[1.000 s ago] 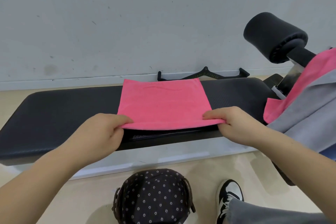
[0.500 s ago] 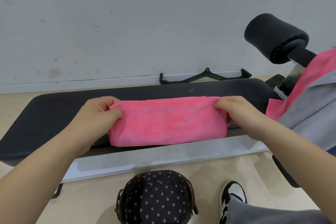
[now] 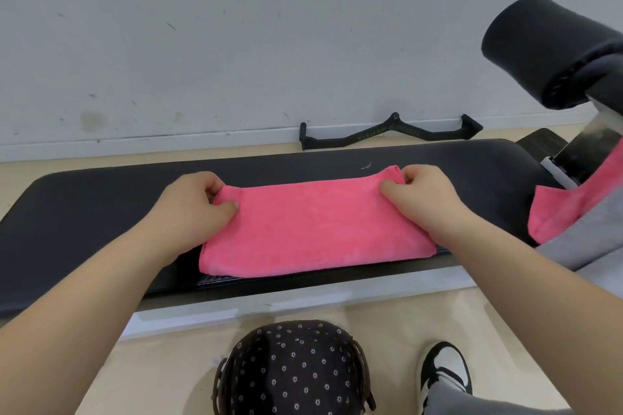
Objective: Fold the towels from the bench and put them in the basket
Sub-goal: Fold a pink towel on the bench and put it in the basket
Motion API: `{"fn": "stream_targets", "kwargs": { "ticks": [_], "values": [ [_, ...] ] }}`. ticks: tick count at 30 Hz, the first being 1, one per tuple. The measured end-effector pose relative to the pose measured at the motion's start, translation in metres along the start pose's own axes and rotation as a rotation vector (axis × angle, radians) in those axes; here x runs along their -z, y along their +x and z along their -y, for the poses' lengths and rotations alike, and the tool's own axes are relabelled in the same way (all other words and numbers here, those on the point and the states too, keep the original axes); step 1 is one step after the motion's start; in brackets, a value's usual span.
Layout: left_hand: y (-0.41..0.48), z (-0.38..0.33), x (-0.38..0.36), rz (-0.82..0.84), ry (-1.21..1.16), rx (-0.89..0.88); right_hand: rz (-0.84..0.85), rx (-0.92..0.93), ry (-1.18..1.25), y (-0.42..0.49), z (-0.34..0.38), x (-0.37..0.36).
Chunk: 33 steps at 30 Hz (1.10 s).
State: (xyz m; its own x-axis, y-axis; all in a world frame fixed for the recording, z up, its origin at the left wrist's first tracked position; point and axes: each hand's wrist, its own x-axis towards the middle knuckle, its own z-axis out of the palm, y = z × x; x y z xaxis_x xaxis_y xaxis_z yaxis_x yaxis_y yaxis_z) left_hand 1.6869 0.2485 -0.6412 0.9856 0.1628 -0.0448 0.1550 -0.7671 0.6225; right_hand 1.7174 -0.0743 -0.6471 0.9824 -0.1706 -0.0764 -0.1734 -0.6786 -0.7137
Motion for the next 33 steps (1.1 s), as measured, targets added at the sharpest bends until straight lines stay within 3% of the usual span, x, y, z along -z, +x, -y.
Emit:
{"fn": "stream_targets", "kwargs": {
  "ticks": [4, 7, 9, 11, 14, 17, 19, 24, 27, 31, 33],
  "values": [
    [0.003, 0.001, -0.002, -0.029, 0.018, -0.001, -0.057, 0.03, -0.067, 0.002, -0.001, -0.002],
    [0.001, -0.003, 0.0, 0.039, -0.001, 0.01, -0.075, 0.012, -0.141, -0.002, 0.003, -0.002],
    [-0.003, -0.008, 0.001, 0.111, 0.008, 0.037, -0.122, 0.121, -0.359, -0.006, 0.004, -0.003],
    [-0.006, -0.013, 0.0, 0.14, -0.023, 0.061, -0.167, 0.371, -0.464, -0.012, 0.012, -0.007],
    [-0.008, -0.016, 0.001, 0.125, -0.096, 0.095, 0.076, 0.605, -0.474, -0.023, 0.025, -0.022],
    [-0.012, -0.013, 0.009, 0.107, -0.218, 0.129, 0.38, 0.553, -0.611, -0.036, 0.028, -0.045],
    [-0.015, -0.01, 0.016, 0.09, -0.332, 0.155, 0.444, 0.504, -0.679, -0.04, 0.027, -0.054],
    [-0.019, -0.002, 0.02, -0.005, -0.491, 0.196, 0.329, 0.504, -0.694, -0.053, 0.034, -0.074],
    [-0.022, -0.005, 0.026, -0.077, -0.559, 0.213, 0.295, 0.557, -0.511, -0.059, 0.039, -0.076],
    [-0.027, -0.019, 0.033, -0.088, -0.695, 0.249, -0.003, 0.613, -0.358, -0.052, 0.046, -0.049],
    [-0.029, -0.032, 0.03, -0.075, -0.744, 0.233, -0.08, 0.53, -0.381, -0.047, 0.042, -0.033]
  ]
}}
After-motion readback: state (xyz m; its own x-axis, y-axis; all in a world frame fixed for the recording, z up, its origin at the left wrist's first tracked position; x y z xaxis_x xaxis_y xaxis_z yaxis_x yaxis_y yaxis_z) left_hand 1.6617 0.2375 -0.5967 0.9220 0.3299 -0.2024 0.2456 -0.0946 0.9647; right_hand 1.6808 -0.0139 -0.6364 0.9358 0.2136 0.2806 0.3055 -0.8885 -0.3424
